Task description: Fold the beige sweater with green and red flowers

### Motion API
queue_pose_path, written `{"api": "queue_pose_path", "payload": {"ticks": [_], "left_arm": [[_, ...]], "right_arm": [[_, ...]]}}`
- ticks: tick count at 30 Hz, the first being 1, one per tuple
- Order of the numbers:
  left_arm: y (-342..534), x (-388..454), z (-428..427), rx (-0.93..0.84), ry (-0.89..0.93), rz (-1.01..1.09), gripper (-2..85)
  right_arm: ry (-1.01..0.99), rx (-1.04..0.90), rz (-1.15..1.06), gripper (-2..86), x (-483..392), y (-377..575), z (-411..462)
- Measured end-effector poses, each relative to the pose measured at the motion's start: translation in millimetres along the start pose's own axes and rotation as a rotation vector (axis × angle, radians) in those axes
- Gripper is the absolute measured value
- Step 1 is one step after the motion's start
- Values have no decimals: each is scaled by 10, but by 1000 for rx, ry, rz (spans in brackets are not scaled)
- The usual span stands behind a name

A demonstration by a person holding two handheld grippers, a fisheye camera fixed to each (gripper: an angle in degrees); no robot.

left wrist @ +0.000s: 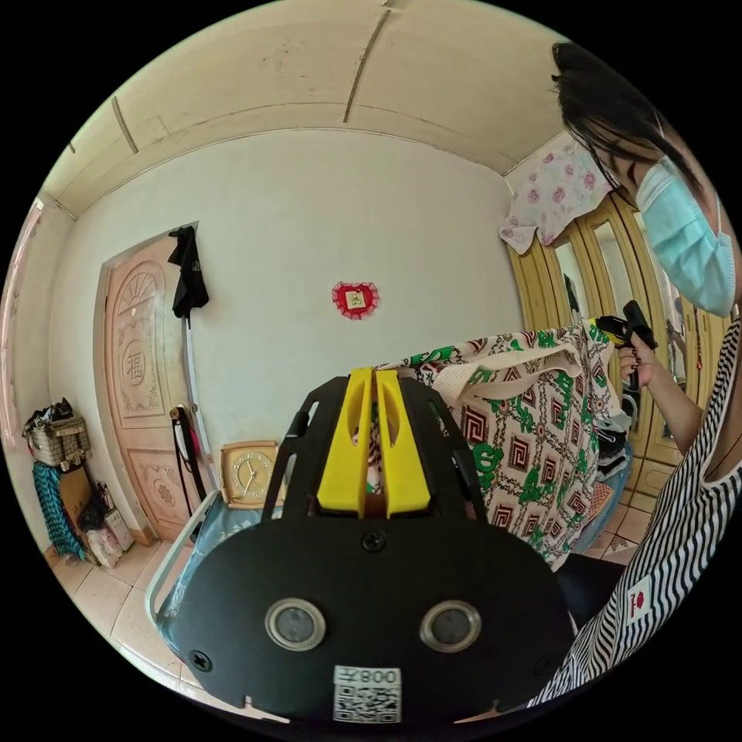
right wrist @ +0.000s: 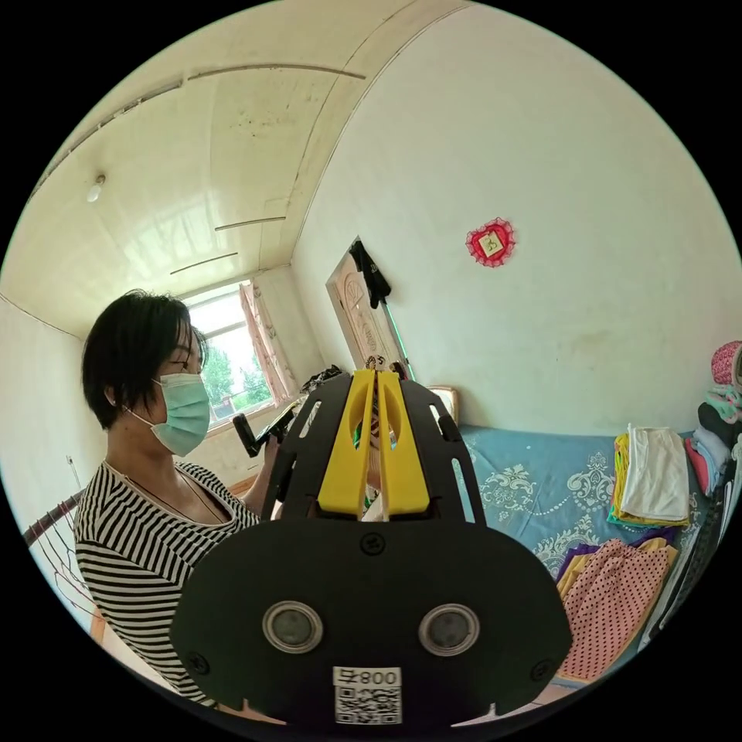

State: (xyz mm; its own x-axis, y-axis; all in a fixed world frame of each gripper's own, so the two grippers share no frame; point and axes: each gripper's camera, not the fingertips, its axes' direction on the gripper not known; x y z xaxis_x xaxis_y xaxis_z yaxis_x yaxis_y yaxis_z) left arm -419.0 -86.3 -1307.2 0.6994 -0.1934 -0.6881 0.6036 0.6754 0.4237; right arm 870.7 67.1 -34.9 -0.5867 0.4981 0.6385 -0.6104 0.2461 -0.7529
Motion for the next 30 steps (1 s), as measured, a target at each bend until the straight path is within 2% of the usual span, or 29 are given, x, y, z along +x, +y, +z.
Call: {"api": "queue_pose_path", "payload": {"ticks": [6, 12, 17, 19, 23, 26, 30], "left_arm": [[-109, -287, 1010, -152, -42, 23, 5], [55, -792, 2717, -382, -53, 34, 5], [632, -1295, 4553, -643, -43, -35, 8], [964, -1476, 5147, -750, -29, -105, 10], [1786, -1754, 6137, -958, -22, -180, 24], [2252, -1958, 6488, -1067, -26, -206, 38], [2559, -2327, 6500, -1073, 42, -318, 51]], "right_arm": [[49, -93, 94, 2, 1191, -346, 462], [109, -229, 223, 2, 2858, -725, 1184], [208, -351, 359, 3, 4444, -885, 1866], [252, -408, 456, 3, 5248, -797, 2191], [316, -519, 608, 2, 6314, -519, 2570], [424, -597, 680, 2, 6913, -302, 2675], [474, -609, 748, 1, 7399, -138, 2475]]}}
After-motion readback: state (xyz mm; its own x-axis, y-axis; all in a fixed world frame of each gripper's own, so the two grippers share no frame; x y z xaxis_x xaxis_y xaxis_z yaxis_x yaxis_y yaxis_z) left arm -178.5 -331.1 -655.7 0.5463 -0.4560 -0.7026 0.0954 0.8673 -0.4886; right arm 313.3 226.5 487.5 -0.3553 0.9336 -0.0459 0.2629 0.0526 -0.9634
